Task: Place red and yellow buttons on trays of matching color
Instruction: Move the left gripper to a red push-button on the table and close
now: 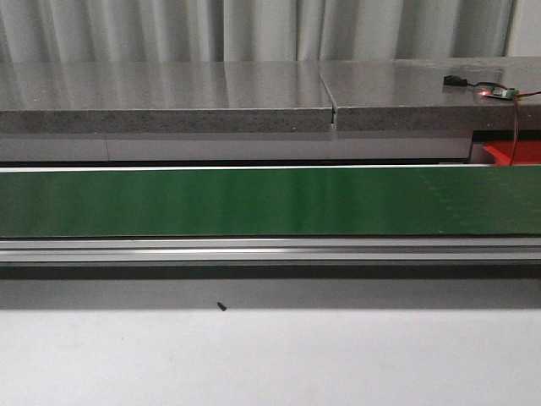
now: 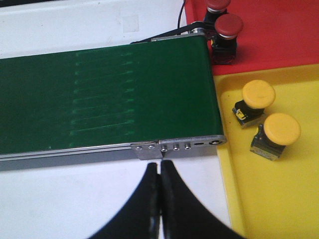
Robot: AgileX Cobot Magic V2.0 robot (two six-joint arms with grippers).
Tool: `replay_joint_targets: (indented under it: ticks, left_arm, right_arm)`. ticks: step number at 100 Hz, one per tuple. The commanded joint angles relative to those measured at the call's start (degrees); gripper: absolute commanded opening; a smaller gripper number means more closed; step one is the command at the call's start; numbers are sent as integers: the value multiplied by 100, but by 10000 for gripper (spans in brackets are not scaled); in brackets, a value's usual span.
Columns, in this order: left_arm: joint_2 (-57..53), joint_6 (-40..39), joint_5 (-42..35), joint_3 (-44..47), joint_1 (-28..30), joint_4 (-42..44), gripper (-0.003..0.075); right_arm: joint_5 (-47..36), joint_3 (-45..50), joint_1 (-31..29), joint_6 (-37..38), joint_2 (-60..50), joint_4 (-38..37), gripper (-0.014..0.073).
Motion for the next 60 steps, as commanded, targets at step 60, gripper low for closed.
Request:
replay_joint_targets:
  ticks: [60]
  left_arm:
    - [349,-210,80,-129,-109,275,472]
  right_arm:
    - [-315,-200,8,-3,-33,-45,-67]
